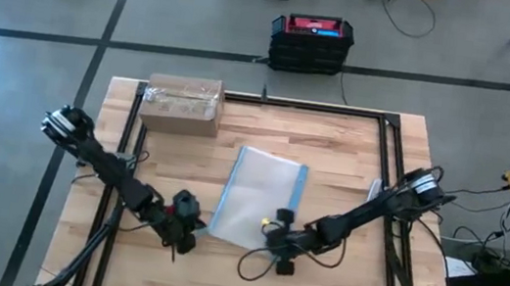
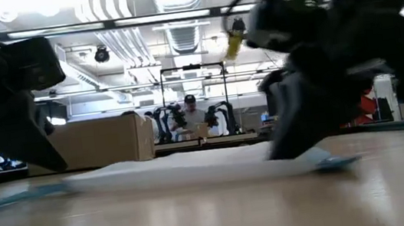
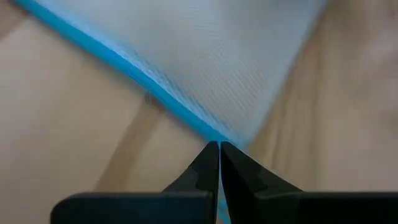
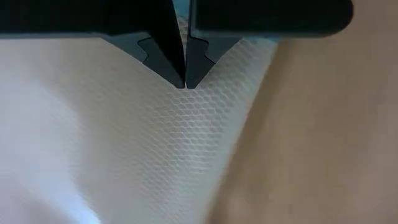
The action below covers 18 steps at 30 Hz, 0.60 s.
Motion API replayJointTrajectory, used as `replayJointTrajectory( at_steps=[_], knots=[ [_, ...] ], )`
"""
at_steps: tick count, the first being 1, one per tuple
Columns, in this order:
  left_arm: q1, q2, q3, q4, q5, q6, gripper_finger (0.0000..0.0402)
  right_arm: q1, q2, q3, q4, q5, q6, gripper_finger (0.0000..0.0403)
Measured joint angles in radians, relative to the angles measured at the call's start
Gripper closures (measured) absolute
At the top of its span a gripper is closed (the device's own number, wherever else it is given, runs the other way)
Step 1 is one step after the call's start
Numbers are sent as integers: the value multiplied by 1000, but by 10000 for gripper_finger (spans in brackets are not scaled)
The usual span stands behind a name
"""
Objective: Unpack boxes
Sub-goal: Open the transparent zip bag
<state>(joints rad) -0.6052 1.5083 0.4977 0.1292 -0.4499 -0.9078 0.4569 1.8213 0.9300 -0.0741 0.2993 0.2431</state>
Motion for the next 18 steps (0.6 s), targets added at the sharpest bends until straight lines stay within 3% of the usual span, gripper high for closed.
replayJointTrajectory(
  at_steps=[4,6,11,14,18],
  knots=[
    [8,94,46,-9,2,22,402,14,-109,-10,-350,148,73,403],
    [12,121,70,-7,-22,51,401,16,-171,-12,-383,179,91,403],
    [36,214,160,25,-135,165,386,34,-261,-54,-149,163,33,403],
    [45,274,219,100,-130,251,365,32,-247,-95,25,159,-36,395],
    [52,348,299,121,-72,308,329,12,-159,-111,236,89,-89,351]
  ],
)
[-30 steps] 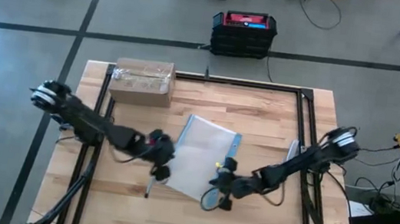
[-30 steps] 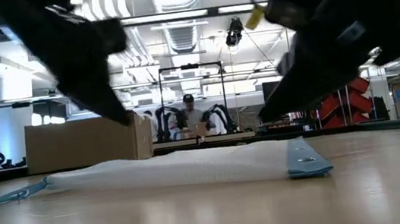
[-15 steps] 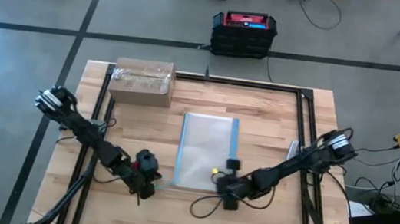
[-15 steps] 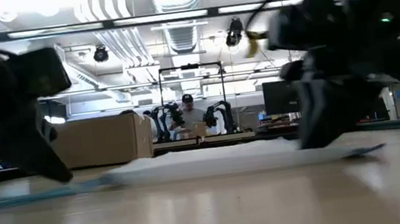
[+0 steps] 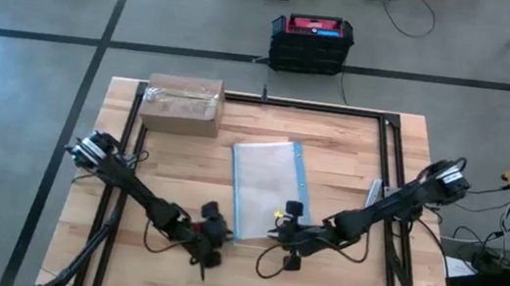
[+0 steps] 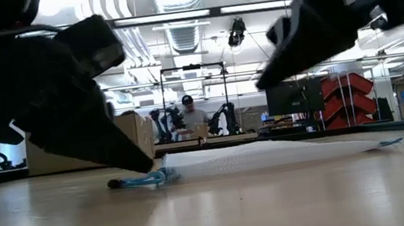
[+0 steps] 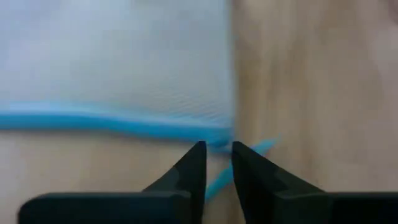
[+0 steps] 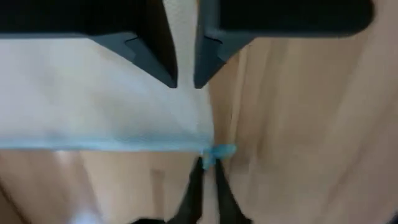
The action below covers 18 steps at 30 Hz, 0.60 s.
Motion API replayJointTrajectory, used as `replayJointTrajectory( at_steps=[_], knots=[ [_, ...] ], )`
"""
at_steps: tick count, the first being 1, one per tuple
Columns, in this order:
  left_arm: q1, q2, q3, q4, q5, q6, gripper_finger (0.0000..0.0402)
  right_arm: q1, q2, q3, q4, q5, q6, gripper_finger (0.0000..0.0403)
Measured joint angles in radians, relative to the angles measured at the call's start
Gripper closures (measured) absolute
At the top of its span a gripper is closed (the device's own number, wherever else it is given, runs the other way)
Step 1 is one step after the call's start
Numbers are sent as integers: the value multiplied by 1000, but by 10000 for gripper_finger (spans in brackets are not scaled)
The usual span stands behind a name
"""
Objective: Unpack boxes
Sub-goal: Open the transparent zip bag
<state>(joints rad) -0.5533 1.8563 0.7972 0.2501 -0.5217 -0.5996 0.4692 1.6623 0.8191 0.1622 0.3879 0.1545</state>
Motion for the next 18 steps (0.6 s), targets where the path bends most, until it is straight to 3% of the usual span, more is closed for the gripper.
replayJointTrajectory(
  at_steps=[9,13,18],
  knots=[
    [11,59,30,13,19,-83,246,-14,214,19,232,1,-88,239],
    [16,66,28,34,7,-89,226,-23,277,45,246,1,-113,229],
    [33,74,27,97,7,-40,220,-37,334,100,277,-34,-159,246]
  ],
)
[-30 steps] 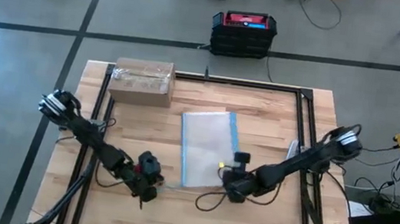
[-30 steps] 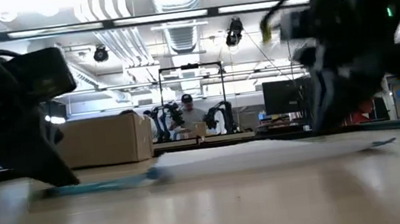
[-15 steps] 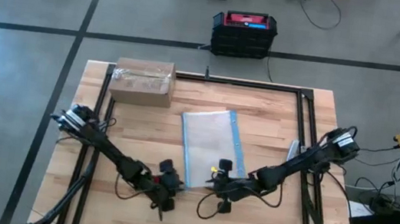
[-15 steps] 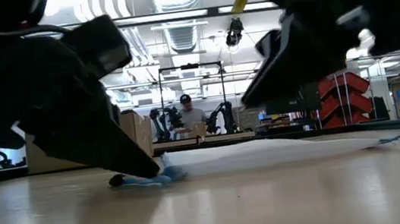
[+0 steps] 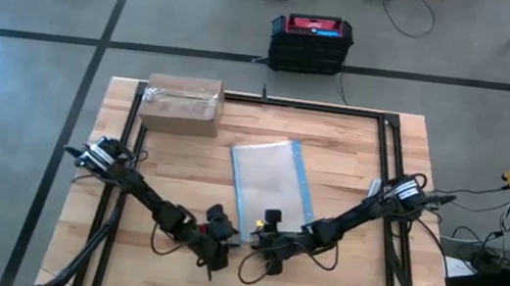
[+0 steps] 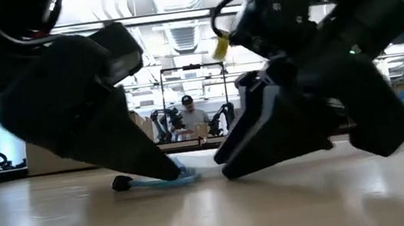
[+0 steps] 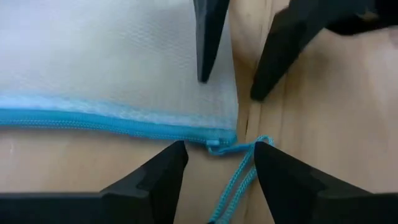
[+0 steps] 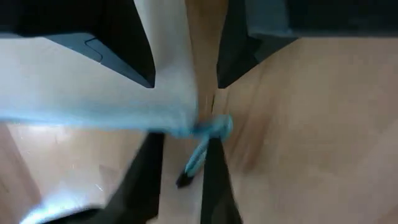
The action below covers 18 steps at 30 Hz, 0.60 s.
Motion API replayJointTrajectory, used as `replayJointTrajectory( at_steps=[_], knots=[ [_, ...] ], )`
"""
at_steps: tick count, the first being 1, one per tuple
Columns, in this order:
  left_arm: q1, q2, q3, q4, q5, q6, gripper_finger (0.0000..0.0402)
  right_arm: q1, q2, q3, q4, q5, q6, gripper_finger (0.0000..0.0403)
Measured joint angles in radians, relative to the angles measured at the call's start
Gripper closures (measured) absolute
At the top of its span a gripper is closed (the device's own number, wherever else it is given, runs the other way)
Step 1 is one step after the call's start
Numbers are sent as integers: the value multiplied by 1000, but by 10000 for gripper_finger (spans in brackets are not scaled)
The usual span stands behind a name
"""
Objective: Unpack boxes
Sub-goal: Open the transparent zip bag
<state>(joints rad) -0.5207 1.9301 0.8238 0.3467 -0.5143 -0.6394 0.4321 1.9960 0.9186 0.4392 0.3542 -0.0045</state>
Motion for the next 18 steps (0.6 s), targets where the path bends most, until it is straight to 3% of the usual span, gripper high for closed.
replayJointTrajectory(
  at_steps=[5,11,18],
  knots=[
    [13,-5,0,7,40,11,232,-16,16,12,-12,-25,55,286],
    [13,-33,-2,5,87,47,245,-20,-28,12,-128,-10,96,389],
    [51,3,-2,93,81,58,241,-27,-57,9,-194,15,101,400]
  ],
)
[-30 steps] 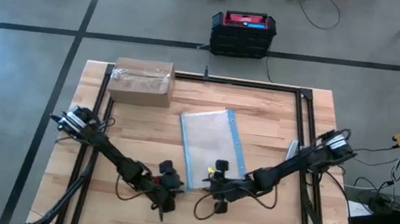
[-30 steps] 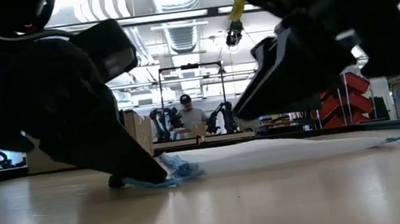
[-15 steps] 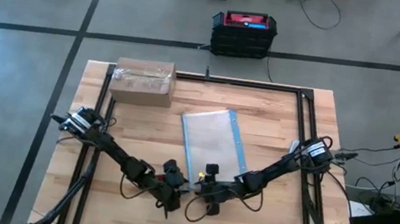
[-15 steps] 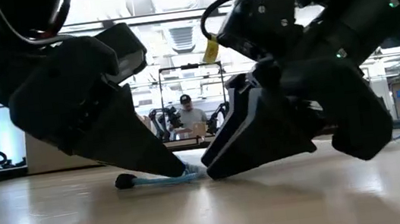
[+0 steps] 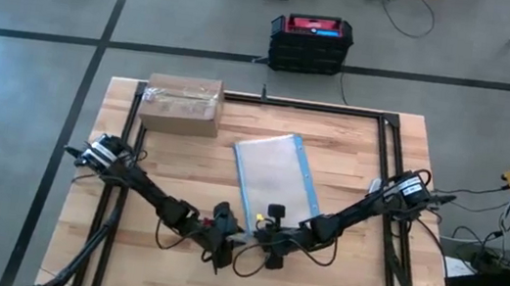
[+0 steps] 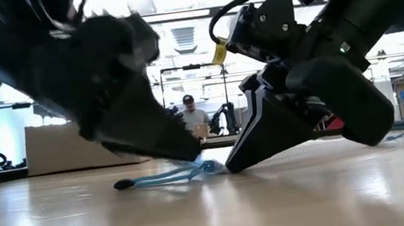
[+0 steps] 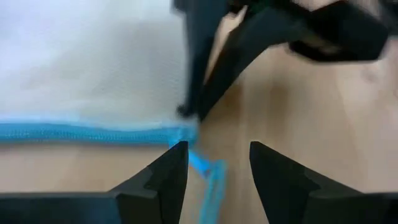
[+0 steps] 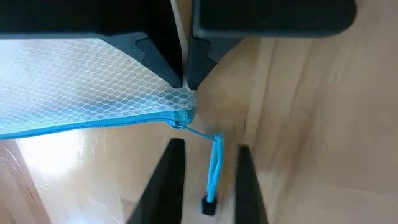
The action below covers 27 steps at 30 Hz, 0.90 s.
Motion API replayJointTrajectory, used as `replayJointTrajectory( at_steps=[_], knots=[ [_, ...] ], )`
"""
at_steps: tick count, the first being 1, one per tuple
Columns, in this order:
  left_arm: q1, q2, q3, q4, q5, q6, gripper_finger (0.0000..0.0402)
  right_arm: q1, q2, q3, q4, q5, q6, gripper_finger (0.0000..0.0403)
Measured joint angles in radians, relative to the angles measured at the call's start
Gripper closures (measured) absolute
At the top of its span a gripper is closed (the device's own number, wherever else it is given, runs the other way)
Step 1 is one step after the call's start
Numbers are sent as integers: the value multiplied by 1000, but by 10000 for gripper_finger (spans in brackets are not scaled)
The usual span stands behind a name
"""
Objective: Unpack boxes
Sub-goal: Open the transparent zip bag
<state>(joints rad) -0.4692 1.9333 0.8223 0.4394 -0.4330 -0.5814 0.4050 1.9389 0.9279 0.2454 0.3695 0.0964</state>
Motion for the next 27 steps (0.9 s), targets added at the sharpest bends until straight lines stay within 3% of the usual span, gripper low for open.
replayJointTrajectory(
  at_steps=[8,12,16,22,27],
  knots=[
    [45,91,14,83,-10,-2,212,1,-5,1,-29,1,11,402],
    [51,93,14,68,0,-1,216,7,-12,2,-59,2,23,402],
    [54,83,13,39,33,0,260,14,-34,1,-112,3,35,403],
    [61,84,11,13,7,-4,375,20,-56,-2,-130,-3,34,403],
    [65,85,11,14,1,-5,398,20,-58,-2,-130,-3,34,403]
  ],
)
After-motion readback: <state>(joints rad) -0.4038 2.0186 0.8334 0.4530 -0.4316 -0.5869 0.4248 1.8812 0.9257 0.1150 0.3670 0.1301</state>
